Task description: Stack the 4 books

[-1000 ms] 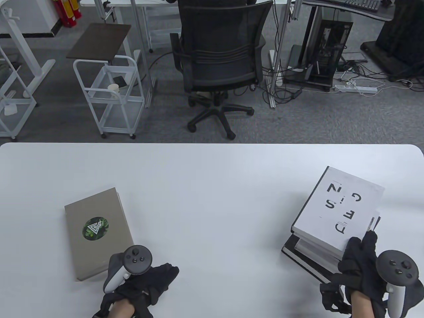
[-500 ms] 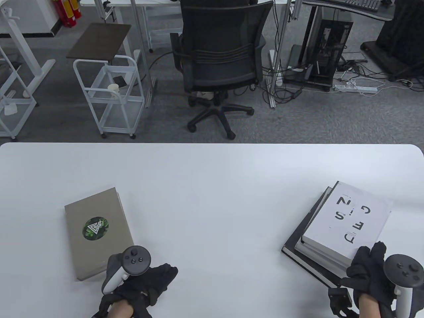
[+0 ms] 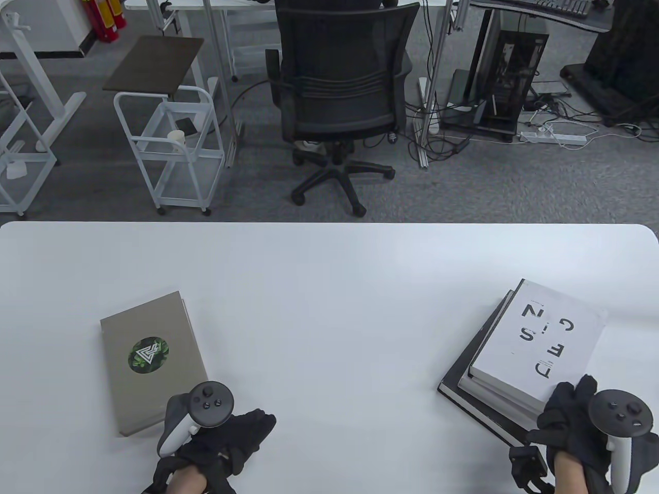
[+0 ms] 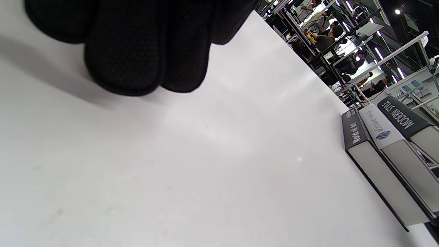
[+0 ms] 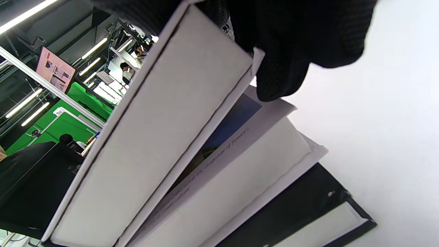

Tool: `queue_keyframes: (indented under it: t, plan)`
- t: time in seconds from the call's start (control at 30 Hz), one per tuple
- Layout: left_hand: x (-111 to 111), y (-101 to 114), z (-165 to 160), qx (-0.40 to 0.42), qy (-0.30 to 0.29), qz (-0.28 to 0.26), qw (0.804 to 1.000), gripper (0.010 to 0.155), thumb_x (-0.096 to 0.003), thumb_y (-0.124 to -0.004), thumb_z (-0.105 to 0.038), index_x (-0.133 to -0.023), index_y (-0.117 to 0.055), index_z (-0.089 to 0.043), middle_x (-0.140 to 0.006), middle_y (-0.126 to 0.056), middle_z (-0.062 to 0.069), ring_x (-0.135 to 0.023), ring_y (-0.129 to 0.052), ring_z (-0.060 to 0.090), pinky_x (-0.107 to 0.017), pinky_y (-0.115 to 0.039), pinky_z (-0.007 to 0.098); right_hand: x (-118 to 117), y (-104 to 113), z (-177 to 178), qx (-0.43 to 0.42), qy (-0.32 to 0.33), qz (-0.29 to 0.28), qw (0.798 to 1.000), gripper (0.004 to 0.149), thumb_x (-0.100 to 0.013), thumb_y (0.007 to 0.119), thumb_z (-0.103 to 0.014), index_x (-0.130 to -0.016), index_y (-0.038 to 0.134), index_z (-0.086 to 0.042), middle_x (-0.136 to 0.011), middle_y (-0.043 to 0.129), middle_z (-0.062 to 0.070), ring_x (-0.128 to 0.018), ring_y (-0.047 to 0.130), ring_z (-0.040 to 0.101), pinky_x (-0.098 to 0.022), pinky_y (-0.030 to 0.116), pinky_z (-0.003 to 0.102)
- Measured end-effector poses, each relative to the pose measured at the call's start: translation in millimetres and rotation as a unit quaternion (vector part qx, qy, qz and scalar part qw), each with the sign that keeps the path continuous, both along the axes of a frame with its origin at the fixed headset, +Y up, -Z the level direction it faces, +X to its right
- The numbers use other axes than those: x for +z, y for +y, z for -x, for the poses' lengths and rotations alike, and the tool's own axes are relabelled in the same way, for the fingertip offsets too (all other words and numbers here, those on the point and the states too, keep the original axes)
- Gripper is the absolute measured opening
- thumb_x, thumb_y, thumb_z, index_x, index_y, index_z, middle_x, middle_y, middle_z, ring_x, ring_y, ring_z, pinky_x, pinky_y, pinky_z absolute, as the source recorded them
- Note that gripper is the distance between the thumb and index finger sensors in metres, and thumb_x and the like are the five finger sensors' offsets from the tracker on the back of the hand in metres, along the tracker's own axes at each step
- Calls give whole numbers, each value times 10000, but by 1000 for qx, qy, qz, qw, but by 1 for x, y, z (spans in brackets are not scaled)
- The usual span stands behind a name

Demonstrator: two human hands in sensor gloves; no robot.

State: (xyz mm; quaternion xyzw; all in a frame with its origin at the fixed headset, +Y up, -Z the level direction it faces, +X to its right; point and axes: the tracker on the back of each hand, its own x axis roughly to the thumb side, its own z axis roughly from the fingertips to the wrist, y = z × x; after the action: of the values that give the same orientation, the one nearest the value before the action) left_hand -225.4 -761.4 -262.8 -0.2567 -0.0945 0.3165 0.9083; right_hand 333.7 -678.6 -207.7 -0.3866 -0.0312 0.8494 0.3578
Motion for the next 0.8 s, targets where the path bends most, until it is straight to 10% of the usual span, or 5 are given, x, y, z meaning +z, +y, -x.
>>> queue_keyframes:
  t: [0.4,0.8]
  plan:
    - [0,-1,-1,-2,-4,6,1000,806,-462,-523,-642,-988,-659,-47,-771,-937,175,-541,-1009,372,-499,-756,597,2,1,0,8,-7,5,1000,618,-676,588,-425,-1165,427,-83,-1061,556,338,-824,733,489,-553,722,495]
    - [0,0,-2,-4,-6,6,1000,806,-461,-524,-642,-988,-659,-47,-772,-937,175,-542,-1009,372,-500,-757,596,-15,37,64,208,106,-74,970,682,-667,595,-478,-1163,387,-58,-1132,368,307,-1004,427,562,-706,518,669]
